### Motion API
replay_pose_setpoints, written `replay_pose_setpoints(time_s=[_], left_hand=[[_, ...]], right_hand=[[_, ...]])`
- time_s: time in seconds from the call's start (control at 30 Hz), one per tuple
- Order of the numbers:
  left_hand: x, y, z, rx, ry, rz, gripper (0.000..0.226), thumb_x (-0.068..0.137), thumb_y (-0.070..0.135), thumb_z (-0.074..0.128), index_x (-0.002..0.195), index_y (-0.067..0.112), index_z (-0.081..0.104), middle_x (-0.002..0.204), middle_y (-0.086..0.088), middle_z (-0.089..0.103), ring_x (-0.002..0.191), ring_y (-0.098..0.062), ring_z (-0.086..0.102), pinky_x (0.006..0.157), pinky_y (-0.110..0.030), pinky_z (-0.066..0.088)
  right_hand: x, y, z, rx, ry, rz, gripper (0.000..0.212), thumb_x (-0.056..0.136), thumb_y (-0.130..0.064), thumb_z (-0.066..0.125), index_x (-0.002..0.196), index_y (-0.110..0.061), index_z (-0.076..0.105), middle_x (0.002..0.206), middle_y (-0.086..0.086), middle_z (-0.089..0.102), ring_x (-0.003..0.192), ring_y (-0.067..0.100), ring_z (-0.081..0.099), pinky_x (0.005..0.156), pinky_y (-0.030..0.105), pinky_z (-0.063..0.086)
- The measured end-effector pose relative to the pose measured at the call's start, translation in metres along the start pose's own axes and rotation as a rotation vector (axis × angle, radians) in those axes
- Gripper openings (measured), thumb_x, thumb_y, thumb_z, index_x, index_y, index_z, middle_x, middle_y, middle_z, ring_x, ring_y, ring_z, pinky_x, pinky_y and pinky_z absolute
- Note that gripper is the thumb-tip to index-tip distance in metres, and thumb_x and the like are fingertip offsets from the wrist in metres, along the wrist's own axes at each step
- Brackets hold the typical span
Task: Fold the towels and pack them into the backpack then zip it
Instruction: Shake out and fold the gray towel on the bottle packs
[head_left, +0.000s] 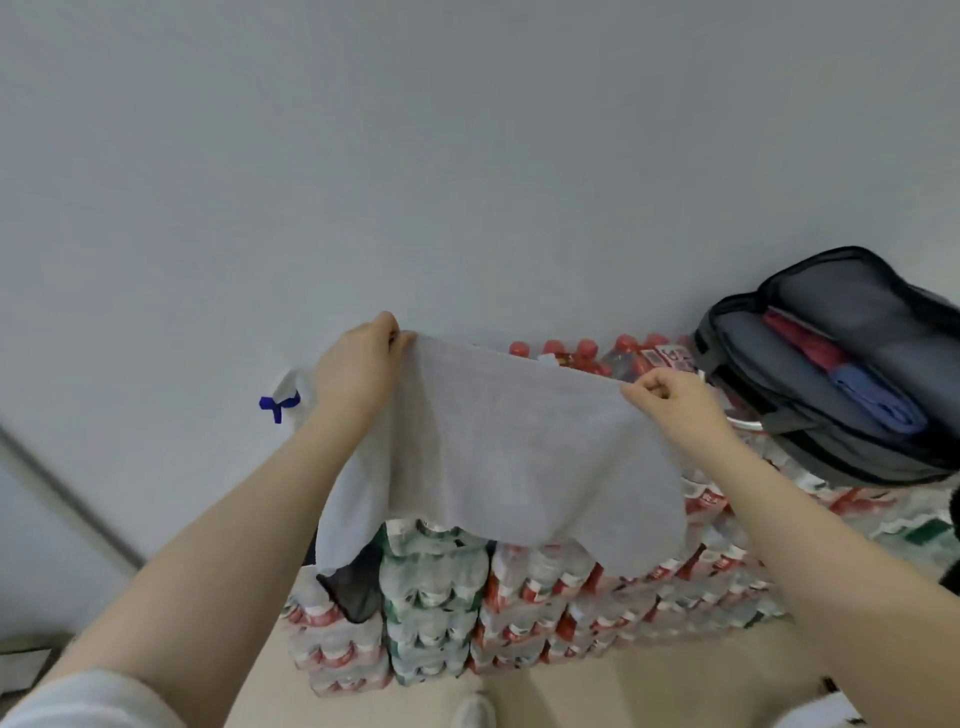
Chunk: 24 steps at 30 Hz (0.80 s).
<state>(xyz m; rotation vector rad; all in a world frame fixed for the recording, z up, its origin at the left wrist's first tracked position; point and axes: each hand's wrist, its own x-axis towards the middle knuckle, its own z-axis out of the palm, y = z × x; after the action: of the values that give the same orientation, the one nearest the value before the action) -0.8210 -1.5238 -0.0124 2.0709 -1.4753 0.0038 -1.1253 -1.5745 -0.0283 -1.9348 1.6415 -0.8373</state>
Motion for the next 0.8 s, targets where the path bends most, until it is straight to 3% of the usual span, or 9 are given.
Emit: replay_pose_setpoints(time_s=[0.13, 0.23, 0.33, 0.4, 0.53, 0.67, 0.8], left_hand=[[0.070, 0.006, 0.014, 0.031, 0.051, 0.012, 0.028, 0.098, 0.032, 0.033, 0.085, 0.009, 0.045, 0.075, -0.008, 0.052, 0.070, -0.027, 0.045, 0.054, -0.032, 0.028], [0.122, 0.006, 0.026, 0.075, 0.129, 0.017, 0.028, 0.097, 0.033, 0.035, 0.087, 0.010, 0.046, 0.078, -0.007, 0.051, 0.071, -0.027, 0.045, 0.061, -0.034, 0.031], [0.149, -0.007, 0.060, 0.186, 0.323, 0.152, 0.014, 0.089, 0.014, 0.050, 0.095, 0.002, 0.054, 0.087, -0.018, 0.059, 0.080, -0.035, 0.054, 0.066, -0.040, 0.041], [0.144, -0.018, 0.090, 0.343, 0.401, 0.253, 0.026, 0.074, 0.001, 0.050, 0.099, 0.003, 0.055, 0.095, -0.018, 0.059, 0.087, -0.031, 0.046, 0.068, -0.039, 0.047], [0.115, -0.010, 0.132, 0.318, 0.243, 0.456, 0.033, 0.060, 0.003, 0.055, 0.091, 0.013, 0.048, 0.084, -0.012, 0.058, 0.069, -0.028, 0.054, 0.058, -0.029, 0.043], [0.086, 0.033, 0.155, 0.092, -0.136, 0.649, 0.012, 0.080, 0.018, 0.039, 0.091, 0.019, 0.043, 0.081, -0.009, 0.061, 0.064, -0.026, 0.060, 0.056, -0.027, 0.043], [0.050, 0.095, 0.181, -0.046, -0.320, 0.662, 0.009, 0.086, 0.021, 0.039, 0.091, 0.020, 0.046, 0.086, -0.009, 0.060, 0.065, -0.027, 0.059, 0.054, -0.026, 0.045]], right_hand=[[0.088, -0.012, -0.001, -0.103, -0.019, -0.047, 0.020, 0.086, -0.025, 0.063, 0.074, -0.010, 0.057, 0.067, 0.000, 0.054, 0.064, 0.014, 0.048, 0.051, 0.014, 0.030], [0.149, -0.022, 0.005, -0.111, 0.001, -0.086, 0.019, 0.087, -0.026, 0.062, 0.077, -0.010, 0.056, 0.064, -0.005, 0.049, 0.070, 0.017, 0.048, 0.053, 0.027, 0.029], [0.194, -0.019, 0.024, -0.067, 0.060, -0.131, 0.019, 0.087, -0.021, 0.061, 0.091, -0.003, 0.063, 0.079, 0.004, 0.058, 0.078, 0.020, 0.052, 0.063, 0.022, 0.029], [0.213, -0.007, 0.040, -0.104, -0.041, -0.145, 0.022, 0.088, -0.017, 0.059, 0.101, 0.001, 0.063, 0.094, 0.013, 0.064, 0.088, 0.026, 0.058, 0.069, 0.021, 0.034], [0.230, 0.032, 0.043, -0.238, -0.258, -0.156, 0.020, 0.089, -0.008, 0.055, 0.105, 0.001, 0.064, 0.110, 0.016, 0.066, 0.101, 0.030, 0.060, 0.085, 0.026, 0.040], [0.241, 0.078, 0.020, -0.408, -0.490, -0.124, 0.021, 0.090, -0.010, 0.053, 0.108, -0.002, 0.063, 0.116, 0.015, 0.063, 0.108, 0.029, 0.056, 0.089, 0.029, 0.040], [0.242, 0.110, 0.013, -0.489, -0.695, -0.208, 0.033, 0.093, -0.018, 0.050, 0.124, -0.008, 0.055, 0.128, 0.012, 0.057, 0.117, 0.026, 0.052, 0.098, 0.030, 0.038]])
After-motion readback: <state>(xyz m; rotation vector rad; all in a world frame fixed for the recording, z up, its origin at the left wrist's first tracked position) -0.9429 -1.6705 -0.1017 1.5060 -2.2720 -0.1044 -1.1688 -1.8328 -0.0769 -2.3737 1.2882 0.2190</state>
